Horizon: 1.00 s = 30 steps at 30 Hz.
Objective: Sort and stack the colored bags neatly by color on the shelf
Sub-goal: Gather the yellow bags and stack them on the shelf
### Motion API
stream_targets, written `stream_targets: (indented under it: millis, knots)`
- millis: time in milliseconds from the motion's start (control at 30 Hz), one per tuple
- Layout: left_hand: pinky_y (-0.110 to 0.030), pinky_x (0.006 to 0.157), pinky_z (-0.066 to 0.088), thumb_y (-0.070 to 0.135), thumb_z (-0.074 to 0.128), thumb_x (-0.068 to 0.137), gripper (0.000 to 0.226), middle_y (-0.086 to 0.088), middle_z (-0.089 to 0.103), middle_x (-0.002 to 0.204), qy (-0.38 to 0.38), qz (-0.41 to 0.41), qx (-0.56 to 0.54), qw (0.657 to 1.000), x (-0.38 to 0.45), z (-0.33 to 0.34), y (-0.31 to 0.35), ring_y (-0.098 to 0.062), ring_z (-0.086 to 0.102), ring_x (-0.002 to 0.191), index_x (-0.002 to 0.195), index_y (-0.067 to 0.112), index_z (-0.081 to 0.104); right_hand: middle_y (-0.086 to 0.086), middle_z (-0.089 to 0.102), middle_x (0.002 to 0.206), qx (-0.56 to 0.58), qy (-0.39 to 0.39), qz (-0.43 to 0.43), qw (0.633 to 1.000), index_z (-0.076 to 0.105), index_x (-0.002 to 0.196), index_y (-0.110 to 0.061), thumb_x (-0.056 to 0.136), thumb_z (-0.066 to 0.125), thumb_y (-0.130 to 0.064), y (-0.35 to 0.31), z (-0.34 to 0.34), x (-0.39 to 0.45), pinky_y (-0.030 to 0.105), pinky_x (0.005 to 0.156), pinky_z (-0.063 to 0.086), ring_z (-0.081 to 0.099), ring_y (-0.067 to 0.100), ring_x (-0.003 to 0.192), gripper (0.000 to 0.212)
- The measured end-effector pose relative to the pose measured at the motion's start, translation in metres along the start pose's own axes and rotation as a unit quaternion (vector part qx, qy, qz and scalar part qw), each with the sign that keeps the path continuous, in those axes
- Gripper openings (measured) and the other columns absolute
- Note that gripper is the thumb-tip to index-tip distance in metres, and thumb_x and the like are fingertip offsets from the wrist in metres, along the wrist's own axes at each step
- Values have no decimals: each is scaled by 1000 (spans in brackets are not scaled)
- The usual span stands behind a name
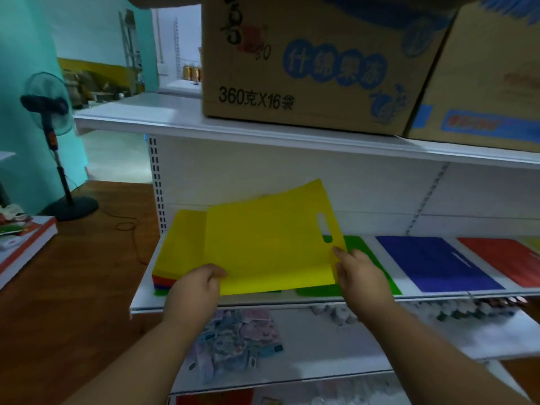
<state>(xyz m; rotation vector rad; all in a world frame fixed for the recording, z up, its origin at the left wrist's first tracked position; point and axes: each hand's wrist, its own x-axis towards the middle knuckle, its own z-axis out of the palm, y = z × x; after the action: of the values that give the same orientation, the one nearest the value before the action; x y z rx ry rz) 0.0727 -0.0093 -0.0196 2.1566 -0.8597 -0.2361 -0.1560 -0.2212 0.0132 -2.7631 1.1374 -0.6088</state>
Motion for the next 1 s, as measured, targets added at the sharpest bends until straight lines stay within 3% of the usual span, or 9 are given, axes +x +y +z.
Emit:
stream_targets:
  millis: [100, 167, 233, 300, 467, 600, 800, 1000]
  knots:
    - [-32, 67, 46, 20, 42, 102, 33, -2, 65, 121, 0, 78, 68, 995, -4, 29, 35, -23, 61, 90, 126, 26, 63, 12, 55, 96, -31, 30, 34, 998, 56, 133, -14, 92, 58, -11, 42, -17, -21, 37, 54, 43, 55, 33, 70, 41]
    - [-34, 79, 51, 17, 45, 100, 33, -3, 63, 129, -1, 113, 60, 992, -8, 56, 59, -26, 61, 107, 128, 24, 63, 13, 53, 89, -63, 48, 54, 995, 57, 133, -11, 86, 66, -6, 76, -31, -38, 32, 52, 32, 50, 32, 62, 47]
    - [-36, 81, 51, 15, 49, 98, 33, -5, 66, 126, -12, 147, 53, 988, -13, 87, 86, -27, 62, 107, 126, 22, 65, 13, 51, 89, -74, 61, 86, 992, 54, 137, -10, 87, 64, -5, 111, -47, -58, 32, 52, 30, 47, 31, 61, 51]
    - [-36, 81, 51, 14, 51, 97, 33, -6, 67, 124, -23, 189, 50, 980, -18, 119, 118, -28, 63, 106, 125, 21, 66, 16, 55, 100, -75, 72, 129, 986, 49, 142, -12, 93, 59, -9, 149, -64, -82, 36, 55, 37, 54, 37, 71, 51]
    - [-39, 80, 53, 27, 39, 85, 46, -8, 70, 118, -68, 266, 68, 959, -52, 204, 208, -31, 66, 101, 118, 20, 71, 18, 55, 117, -87, 75, 213, 970, 43, 146, -16, 98, 52, -17, 253, -102, -150, 40, 60, 43, 57, 41, 81, 49]
    - [-42, 65, 56, 22, 49, 78, 37, -10, 74, 97, -91, 332, 77, 936, -81, 280, 290, -34, 70, 79, 103, 19, 76, 19, 58, 108, -92, 98, 258, 957, 50, 142, -11, 92, 62, -13, 349, -140, -201, 42, 57, 48, 58, 43, 76, 52]
    - [-42, 68, 52, 24, 43, 81, 43, -11, 73, 100, -104, 381, 39, 918, -122, 379, 382, -37, 67, 83, 111, 17, 73, 13, 52, 89, -99, 114, 309, 939, 55, 136, -10, 91, 59, -17, 454, -176, -261, 44, 48, 47, 56, 40, 66, 45]
    - [-40, 67, 53, 19, 52, 88, 32, -8, 74, 99, -140, 397, 62, 905, -118, 469, 427, -34, 68, 81, 113, 19, 72, 9, 50, 92, -99, 109, 353, 924, 50, 141, -16, 96, 55, -20, 545, -178, -261, 42, 54, 44, 56, 37, 74, 46]
